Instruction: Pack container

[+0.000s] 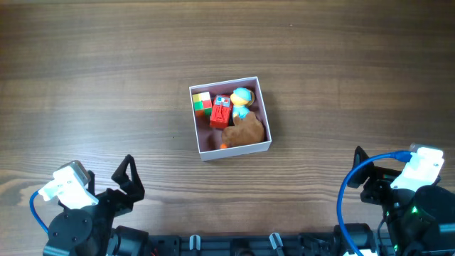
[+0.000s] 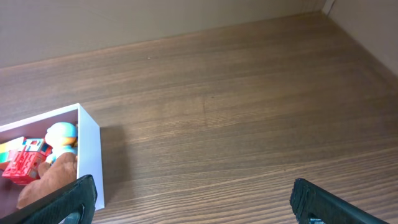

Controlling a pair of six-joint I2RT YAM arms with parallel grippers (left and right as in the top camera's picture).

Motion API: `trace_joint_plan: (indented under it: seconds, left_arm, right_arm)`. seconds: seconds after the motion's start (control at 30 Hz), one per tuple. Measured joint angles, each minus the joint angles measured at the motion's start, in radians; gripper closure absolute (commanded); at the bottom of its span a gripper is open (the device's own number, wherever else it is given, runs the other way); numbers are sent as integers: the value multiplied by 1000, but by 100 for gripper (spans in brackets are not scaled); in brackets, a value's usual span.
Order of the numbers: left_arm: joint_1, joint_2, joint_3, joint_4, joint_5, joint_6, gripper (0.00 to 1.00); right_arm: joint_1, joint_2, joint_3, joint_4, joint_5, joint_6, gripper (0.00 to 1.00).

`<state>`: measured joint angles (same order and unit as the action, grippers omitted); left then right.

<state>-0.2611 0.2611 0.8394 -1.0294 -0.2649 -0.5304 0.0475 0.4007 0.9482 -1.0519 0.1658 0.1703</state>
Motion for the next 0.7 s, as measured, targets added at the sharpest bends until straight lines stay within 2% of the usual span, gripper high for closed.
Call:
trace_joint_plan:
  seconds: [0.23,0.33,0.43,0.6,0.7]
  left_arm:
    - [0,0,0,0,0,0,0]
    - [0,0,0,-2,0,0,0]
    - [0,0,0,-2,0,0,0]
    - [0,0,-1,-3,0,0,0]
    - [0,0,-2,-2,0,0,0]
  right_arm:
    - [0,0,0,-5,0,0,0]
    - [0,0,-2,-66,-1,0,0]
    - [0,-22,-6,-25,-4,0,0]
    - [0,-269,-89,130,-10,0,0]
    - [0,-386,-243,267,-40,-1,0]
